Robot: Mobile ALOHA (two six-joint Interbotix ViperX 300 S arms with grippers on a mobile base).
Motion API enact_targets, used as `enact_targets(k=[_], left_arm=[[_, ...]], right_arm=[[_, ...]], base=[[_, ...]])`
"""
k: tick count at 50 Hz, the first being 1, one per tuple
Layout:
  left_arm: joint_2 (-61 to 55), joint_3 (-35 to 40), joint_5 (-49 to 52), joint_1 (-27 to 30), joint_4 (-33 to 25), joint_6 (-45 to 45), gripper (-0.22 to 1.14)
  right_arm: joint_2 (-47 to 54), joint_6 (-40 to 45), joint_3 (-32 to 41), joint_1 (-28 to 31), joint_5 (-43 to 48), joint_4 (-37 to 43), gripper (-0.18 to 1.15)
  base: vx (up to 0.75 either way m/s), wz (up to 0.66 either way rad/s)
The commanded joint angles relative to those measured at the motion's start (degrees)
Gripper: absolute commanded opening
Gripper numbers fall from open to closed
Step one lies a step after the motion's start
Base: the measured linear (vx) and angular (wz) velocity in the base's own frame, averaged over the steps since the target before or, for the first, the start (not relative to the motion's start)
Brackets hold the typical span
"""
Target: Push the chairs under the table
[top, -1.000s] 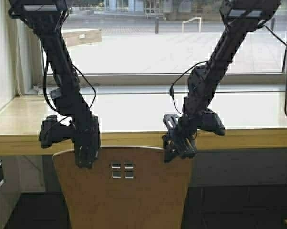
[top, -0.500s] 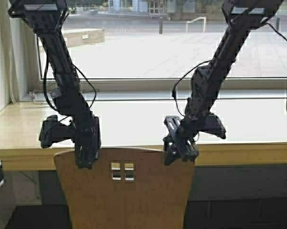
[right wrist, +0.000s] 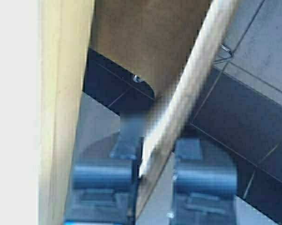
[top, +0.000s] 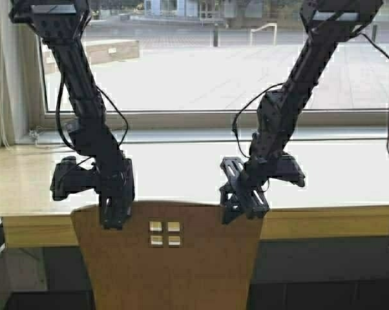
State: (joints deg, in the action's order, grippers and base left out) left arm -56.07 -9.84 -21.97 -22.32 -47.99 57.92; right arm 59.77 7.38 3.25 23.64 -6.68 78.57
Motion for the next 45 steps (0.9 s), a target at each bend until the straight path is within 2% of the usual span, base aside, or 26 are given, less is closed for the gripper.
enact_targets(k=[1,9,14,20,23,28,34,45], left_arm=[[1.2,0.2,1.0,-0.3,0.1,0.3,0.22],[1.7,0.1,3.1,-0.2,0.1,0.3,0.22],[1.7,0.3,3.9,-0.2,0.1,0.2,0.24],[1.7,0.0,4.5,-0.2,1.6,0.1,0.40],[1.7,-0.1,4.7,-0.2,2.9,0.0,0.53],[1.9,-0.3,5.8,-0.2,3.9,0.0,0.78],[3.1,-0.9,7.5,-0.2,4.0,0.0,0.98],[8.3,-4.0,8.1,0.1,4.0,0.0,0.99]], right_arm=[[0.2,-2.3,0.4,0.4,0.3,-2.5,0.05],[0.2,-2.3,0.8,0.1,0.3,-3.9,0.07],[0.2,-2.3,1.5,0.1,0.0,-3.9,0.17],[0.2,-2.3,2.5,-0.4,-2.3,-3.9,0.48],[0.1,-2.3,2.7,-0.9,-3.6,-3.9,0.68],[-0.9,-2.3,2.5,-1.2,-4.1,-3.8,0.92],[-2.9,-2.3,0.8,-1.2,-2.8,-3.8,0.95],[-8.6,-2.2,-3.3,-1.4,-1.3,-3.9,0.94]], base=[[0.07,-0.04],[0.04,-0.02],[0.00,0.00],[0.00,0.00],[0.00,0.00],[-0.01,-0.01],[-0.01,0.01],[0.01,0.00]])
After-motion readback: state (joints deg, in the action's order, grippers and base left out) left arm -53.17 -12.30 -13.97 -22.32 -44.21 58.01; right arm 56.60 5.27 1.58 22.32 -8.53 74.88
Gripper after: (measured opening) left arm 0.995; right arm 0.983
